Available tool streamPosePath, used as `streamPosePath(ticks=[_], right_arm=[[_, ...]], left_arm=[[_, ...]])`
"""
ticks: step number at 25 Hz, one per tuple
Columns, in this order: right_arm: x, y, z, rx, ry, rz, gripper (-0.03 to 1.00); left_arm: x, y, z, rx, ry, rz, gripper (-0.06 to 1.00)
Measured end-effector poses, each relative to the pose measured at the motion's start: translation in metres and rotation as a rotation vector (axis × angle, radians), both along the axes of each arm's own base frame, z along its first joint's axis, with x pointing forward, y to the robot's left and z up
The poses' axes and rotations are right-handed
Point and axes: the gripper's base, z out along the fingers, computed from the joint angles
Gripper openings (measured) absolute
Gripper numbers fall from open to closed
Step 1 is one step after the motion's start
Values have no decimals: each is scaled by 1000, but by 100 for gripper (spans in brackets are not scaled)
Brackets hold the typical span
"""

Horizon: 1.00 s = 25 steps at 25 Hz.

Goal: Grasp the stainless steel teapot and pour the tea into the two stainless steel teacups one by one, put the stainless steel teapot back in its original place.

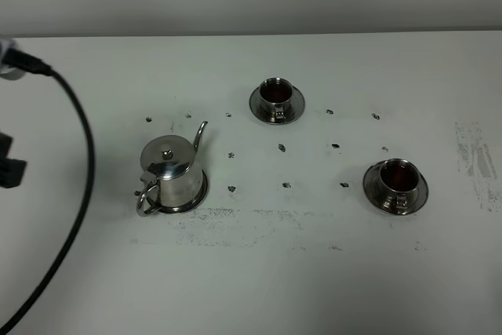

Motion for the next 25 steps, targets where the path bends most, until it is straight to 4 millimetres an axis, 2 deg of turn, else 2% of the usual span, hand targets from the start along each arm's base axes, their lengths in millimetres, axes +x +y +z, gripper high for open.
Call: streamPosePath(ticks=[4,6,9,13,21,25], right_arm=[[0,0,0,0,0,0,56],[0,0,0,0,0,0,56],[0,0,0,0,0,0,56],[0,0,0,0,0,0,56],[0,0,0,1,0,0,56],[0,0,0,0,0,0,56]], left_arm=[[-39,26,16,-2,-21,100,46],[-61,36,18,-20,-38,140,46],[-91,46,5,-57,-42,184,46],[-121,53,-21,-104,-38,239,46],[-153,57,-59,-157,-80,303,46],[-158,56,-63,-179,-113,293,46]])
